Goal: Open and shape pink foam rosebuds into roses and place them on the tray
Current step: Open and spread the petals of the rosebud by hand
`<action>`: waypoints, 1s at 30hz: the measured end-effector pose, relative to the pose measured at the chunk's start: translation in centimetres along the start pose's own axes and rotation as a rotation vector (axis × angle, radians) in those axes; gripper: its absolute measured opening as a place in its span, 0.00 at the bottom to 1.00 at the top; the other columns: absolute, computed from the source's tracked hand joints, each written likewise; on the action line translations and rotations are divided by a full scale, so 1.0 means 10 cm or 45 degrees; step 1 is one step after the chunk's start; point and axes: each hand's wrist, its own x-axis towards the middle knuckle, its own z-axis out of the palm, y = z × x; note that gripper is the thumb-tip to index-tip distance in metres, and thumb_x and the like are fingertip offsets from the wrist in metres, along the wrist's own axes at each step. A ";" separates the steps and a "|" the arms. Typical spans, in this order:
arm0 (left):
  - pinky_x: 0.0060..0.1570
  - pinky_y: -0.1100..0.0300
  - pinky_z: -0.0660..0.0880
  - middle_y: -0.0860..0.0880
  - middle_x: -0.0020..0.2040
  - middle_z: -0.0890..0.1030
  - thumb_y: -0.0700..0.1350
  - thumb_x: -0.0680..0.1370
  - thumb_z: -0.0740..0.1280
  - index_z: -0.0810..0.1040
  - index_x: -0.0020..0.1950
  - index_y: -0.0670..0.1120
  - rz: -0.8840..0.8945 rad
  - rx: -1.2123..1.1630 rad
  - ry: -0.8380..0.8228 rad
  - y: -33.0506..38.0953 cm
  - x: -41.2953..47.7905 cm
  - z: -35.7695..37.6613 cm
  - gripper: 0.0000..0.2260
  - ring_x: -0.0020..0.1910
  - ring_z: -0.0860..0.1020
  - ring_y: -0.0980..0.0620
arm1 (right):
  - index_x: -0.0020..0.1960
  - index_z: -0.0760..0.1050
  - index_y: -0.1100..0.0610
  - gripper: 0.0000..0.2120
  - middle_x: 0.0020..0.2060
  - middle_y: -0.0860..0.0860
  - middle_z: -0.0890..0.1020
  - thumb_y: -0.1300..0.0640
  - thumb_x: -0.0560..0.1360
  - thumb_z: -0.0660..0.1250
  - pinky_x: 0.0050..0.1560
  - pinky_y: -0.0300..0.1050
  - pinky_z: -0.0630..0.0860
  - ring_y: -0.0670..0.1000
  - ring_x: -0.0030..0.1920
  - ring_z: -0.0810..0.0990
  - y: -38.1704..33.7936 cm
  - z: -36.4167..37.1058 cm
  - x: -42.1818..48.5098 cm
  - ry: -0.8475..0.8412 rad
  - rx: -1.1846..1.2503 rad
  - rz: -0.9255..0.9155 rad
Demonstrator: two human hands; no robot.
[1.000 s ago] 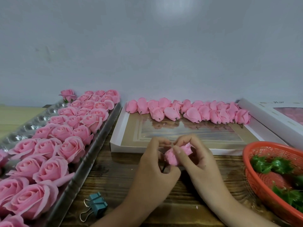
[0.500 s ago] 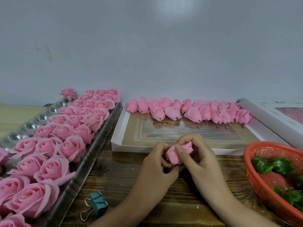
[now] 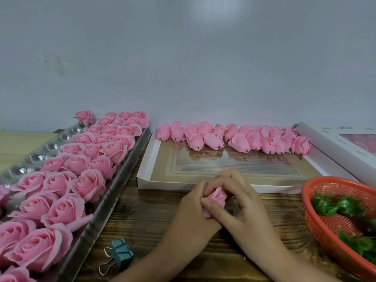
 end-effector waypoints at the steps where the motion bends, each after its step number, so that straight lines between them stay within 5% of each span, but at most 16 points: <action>1: 0.44 0.69 0.74 0.59 0.45 0.81 0.41 0.69 0.72 0.76 0.49 0.54 -0.003 -0.013 0.000 0.00 0.01 0.00 0.12 0.45 0.79 0.61 | 0.48 0.76 0.46 0.06 0.43 0.44 0.77 0.48 0.72 0.70 0.46 0.31 0.69 0.46 0.47 0.77 0.00 0.00 -0.01 -0.006 -0.010 -0.008; 4: 0.37 0.70 0.74 0.54 0.40 0.83 0.46 0.73 0.71 0.79 0.44 0.51 -0.056 -0.089 0.075 0.07 0.00 -0.04 0.02 0.38 0.80 0.60 | 0.56 0.74 0.44 0.14 0.41 0.45 0.79 0.43 0.72 0.68 0.43 0.35 0.73 0.47 0.42 0.79 0.00 0.00 -0.02 0.062 0.279 0.175; 7: 0.27 0.68 0.70 0.48 0.29 0.76 0.51 0.72 0.69 0.75 0.35 0.44 -0.105 -0.252 0.338 0.12 -0.02 -0.12 0.13 0.28 0.72 0.57 | 0.56 0.73 0.46 0.11 0.45 0.47 0.81 0.43 0.78 0.64 0.45 0.40 0.75 0.49 0.43 0.80 0.03 0.01 -0.02 0.187 0.403 0.300; 11: 0.23 0.68 0.66 0.50 0.27 0.70 0.53 0.70 0.68 0.73 0.32 0.47 -0.110 -0.516 0.537 0.20 -0.03 -0.17 0.13 0.24 0.67 0.58 | 0.50 0.74 0.58 0.04 0.35 0.50 0.81 0.65 0.80 0.63 0.25 0.37 0.69 0.44 0.30 0.75 0.05 0.06 -0.03 -0.055 0.485 0.460; 16: 0.19 0.67 0.63 0.52 0.24 0.67 0.55 0.70 0.69 0.72 0.32 0.45 -0.191 -0.615 0.453 0.20 -0.03 -0.18 0.15 0.22 0.66 0.57 | 0.51 0.78 0.63 0.03 0.40 0.53 0.87 0.65 0.78 0.66 0.22 0.33 0.69 0.45 0.33 0.84 -0.03 0.09 -0.01 -0.516 0.498 0.641; 21: 0.23 0.66 0.69 0.53 0.24 0.71 0.54 0.69 0.70 0.73 0.32 0.47 -0.173 -0.660 0.315 0.21 -0.06 -0.17 0.13 0.23 0.71 0.56 | 0.51 0.77 0.71 0.08 0.40 0.54 0.87 0.65 0.77 0.68 0.22 0.34 0.69 0.49 0.40 0.86 -0.10 0.09 0.01 -0.486 0.608 0.747; 30: 0.21 0.69 0.67 0.53 0.25 0.73 0.53 0.73 0.69 0.75 0.34 0.47 -0.095 -0.577 0.201 0.25 -0.07 -0.16 0.13 0.21 0.71 0.58 | 0.46 0.76 0.72 0.06 0.30 0.51 0.83 0.69 0.74 0.70 0.29 0.34 0.76 0.45 0.30 0.82 -0.14 0.08 0.01 -0.334 0.718 0.838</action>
